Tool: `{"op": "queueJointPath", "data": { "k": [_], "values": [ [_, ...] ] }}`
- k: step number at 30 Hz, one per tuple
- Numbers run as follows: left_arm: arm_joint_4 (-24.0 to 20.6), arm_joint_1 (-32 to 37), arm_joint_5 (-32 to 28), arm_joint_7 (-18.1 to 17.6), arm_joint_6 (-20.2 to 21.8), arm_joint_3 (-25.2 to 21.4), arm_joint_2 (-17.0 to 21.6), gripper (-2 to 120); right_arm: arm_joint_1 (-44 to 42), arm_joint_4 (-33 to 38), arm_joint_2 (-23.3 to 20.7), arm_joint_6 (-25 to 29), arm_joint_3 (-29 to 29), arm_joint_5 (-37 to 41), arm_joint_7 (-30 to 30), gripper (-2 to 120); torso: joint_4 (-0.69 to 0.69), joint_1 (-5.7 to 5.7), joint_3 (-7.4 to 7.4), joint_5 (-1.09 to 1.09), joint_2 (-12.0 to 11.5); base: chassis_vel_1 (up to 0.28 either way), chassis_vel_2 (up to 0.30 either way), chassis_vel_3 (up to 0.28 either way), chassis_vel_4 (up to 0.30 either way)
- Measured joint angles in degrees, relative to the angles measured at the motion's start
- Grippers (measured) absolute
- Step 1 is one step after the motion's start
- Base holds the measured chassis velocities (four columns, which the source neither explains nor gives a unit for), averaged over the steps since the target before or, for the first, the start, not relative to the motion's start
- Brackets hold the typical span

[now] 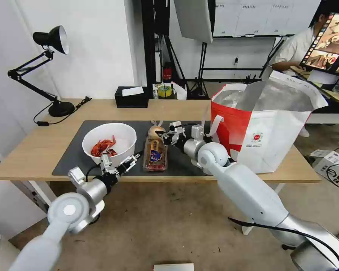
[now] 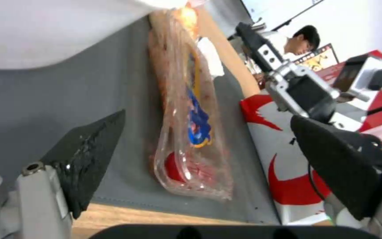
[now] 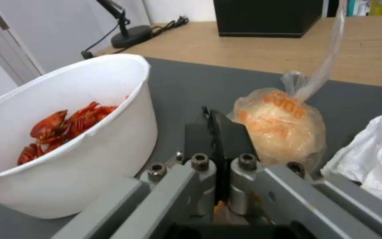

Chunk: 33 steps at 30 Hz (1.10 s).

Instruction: Pick up the trash from the table and place it into the takeout bag.

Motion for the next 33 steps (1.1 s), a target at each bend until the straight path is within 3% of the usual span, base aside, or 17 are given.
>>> {"op": "queueJointPath", "data": {
  "k": [20, 33],
  "values": [
    [1.8, -3.73, 1.03, -3.78, -2.68, 4.62, -1.44, 100, -1.25, 0.73, -0.14, 0.07, 0.28, 0.03, 0.13, 0, 0.0, 0.0, 0.0, -0.01, 0.0, 0.0, 0.0, 0.0, 0.0],
    [3.64, -5.75, 1.64, -3.99, -2.75, 6.5, -1.7, 100, -1.33, 0.48, -0.11, 0.09, 0.53, -0.01, 0.16, 0, 0.0, 0.0, 0.0, 0.0, 0.0, 0.0, 0.0, 0.0, 0.0]
  ]
}}
